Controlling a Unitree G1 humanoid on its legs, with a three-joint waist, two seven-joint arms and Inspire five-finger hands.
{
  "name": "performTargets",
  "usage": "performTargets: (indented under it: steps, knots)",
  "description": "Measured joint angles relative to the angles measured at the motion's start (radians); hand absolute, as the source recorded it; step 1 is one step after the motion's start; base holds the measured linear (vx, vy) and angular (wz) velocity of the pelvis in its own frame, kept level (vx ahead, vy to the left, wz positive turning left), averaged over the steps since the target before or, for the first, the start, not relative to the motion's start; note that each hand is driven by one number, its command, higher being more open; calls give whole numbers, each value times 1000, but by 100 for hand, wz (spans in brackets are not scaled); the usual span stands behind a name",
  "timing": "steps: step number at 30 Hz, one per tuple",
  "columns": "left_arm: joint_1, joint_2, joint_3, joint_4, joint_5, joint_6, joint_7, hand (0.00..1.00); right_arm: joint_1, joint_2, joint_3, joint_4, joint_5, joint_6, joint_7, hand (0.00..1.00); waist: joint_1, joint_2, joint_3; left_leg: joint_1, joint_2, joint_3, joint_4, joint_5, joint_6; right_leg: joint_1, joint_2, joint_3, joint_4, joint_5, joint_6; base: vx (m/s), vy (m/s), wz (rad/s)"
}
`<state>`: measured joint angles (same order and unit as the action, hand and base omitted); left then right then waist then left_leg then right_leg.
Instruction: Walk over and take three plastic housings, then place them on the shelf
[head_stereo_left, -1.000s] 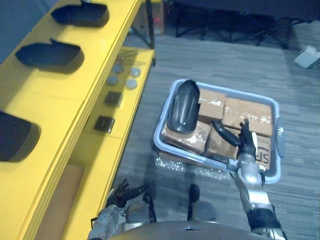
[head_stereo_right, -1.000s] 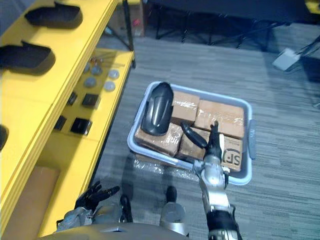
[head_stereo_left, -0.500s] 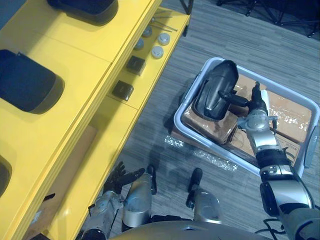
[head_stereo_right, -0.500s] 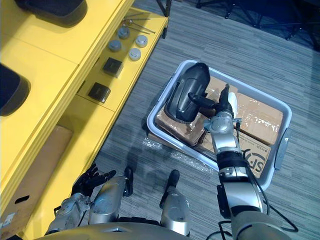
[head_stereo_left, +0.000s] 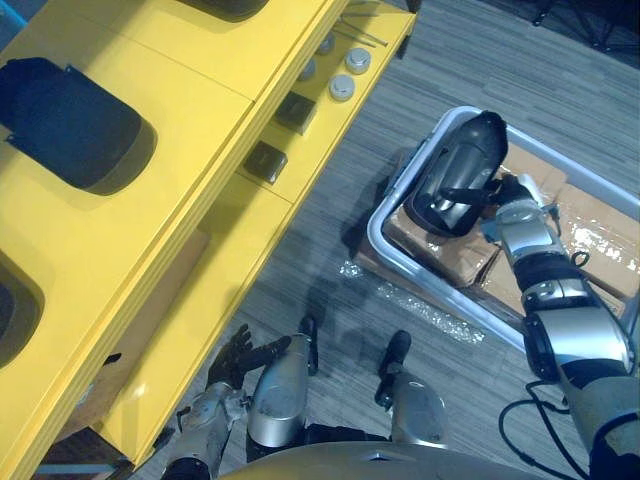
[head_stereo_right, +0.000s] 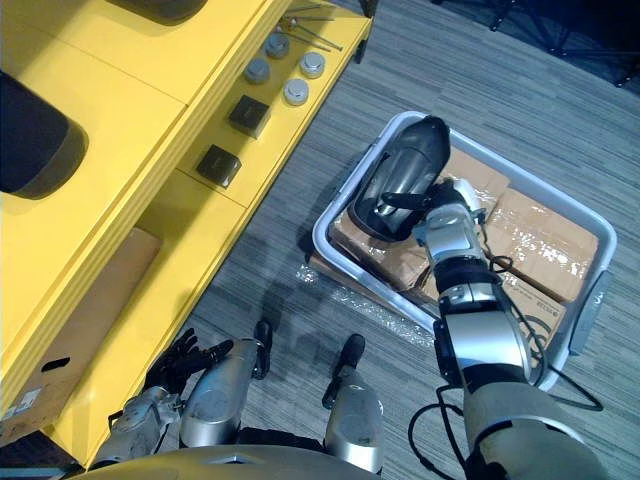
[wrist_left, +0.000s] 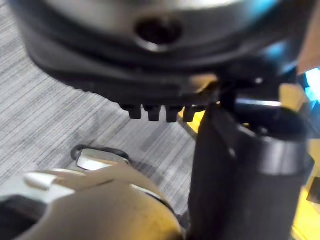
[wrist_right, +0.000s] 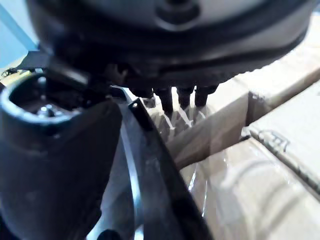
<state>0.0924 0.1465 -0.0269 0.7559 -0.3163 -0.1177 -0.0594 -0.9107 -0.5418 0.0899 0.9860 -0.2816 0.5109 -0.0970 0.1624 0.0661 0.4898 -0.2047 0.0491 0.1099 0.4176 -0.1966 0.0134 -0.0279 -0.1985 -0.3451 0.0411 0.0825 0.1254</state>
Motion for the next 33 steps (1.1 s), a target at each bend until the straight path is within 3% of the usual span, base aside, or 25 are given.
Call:
performTargets:
  steps: [8, 12, 16, 22, 29, 33]
  knots:
    - [-15, 7, -52, 8, -35, -9, -2, 100, -68, -80, -14, 109, -107, 58, 50, 0, 19, 31, 12, -31, -9, -25, -2, 18, 1, -19, -8, -35, 11, -3, -3, -26, 13, 12]
    - [-15, 5, -76, -1, -36, -5, -1, 100, -60, -69, -100, 152, -105, 70, 86, 0, 21, 56, 15, -29, -9, -31, -2, 20, -1, -22, -9, -40, 29, -12, -6, -5, -2, 3]
    - [-15, 6, -85, -17, -41, 3, 1, 100, -21, -64, -180, 161, -109, 67, 79, 0, 23, 61, 15, -28, -10, -43, -5, 27, -3, -22, -13, -53, 47, -25, -8, -26, 7, 8]
    - [-14, 12, -91, -26, -44, 19, 5, 100, 37, -40, -239, 156, -145, 14, 7, 0, 17, 61, 14, -10, -14, -42, -32, 45, -4, -18, -20, -54, 56, -25, -9, -20, 9, 1]
    - [2, 40, -121, -70, -35, 22, 6, 100, 168, -7, -235, 81, -141, -142, -139, 0, -5, 52, 14, 10, -12, -21, -60, 57, -7, -17, -22, -34, 44, -21, -5, -24, 11, -8]
    - [61, 61, -119, -276, -30, 27, 57, 100, 406, 28, -179, -213, -138, -177, -184, 0, -49, 6, -1, 32, -5, 6, -80, 54, -13, -6, -6, -7, 11, -7, -4, 49, -6, -17]
